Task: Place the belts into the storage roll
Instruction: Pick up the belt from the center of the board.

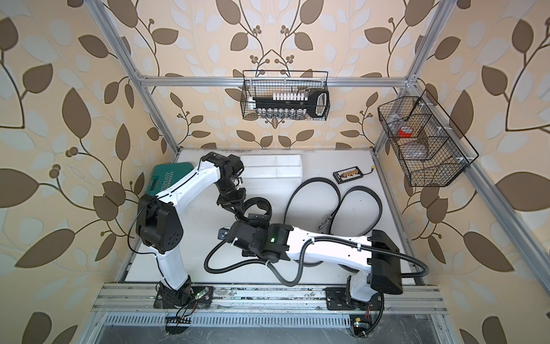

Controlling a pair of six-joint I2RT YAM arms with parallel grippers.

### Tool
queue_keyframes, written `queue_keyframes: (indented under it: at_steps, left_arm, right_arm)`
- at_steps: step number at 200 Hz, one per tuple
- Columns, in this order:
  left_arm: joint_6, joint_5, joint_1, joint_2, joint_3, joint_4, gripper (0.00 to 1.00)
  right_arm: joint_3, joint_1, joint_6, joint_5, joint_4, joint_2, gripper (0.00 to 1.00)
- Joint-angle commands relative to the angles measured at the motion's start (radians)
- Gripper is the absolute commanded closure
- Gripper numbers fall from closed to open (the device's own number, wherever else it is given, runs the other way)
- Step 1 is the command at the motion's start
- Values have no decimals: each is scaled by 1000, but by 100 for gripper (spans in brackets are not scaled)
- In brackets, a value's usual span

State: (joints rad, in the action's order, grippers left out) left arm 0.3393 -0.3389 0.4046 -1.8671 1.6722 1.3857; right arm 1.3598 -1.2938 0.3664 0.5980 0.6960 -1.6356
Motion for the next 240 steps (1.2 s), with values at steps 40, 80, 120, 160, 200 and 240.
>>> queue_keyframes:
  at_steps: [40,80,120,160,200,240]
  left_arm:
    - [-58,-41,-3,-13,-1,95,100]
    - [-76,-43,-4,-24,1,107,100]
    - [-90,-57,-9,-36,-3,112,96]
    - [-95,-65,-21,-52,6,119,90]
    - [-105,-77,-22,-60,25,130,82]
    - [-110,-174,-35,-22,46,92,61]
  right_arm:
    - [130,-3,140,208,62,-185,12]
    - [161,-2,138,239,67,-239,21]
    - [174,5,125,231,107,-250,36]
    - [179,5,102,227,140,-241,47]
    - [179,6,100,196,150,-232,61]
    - [172,13,114,157,129,-213,68]
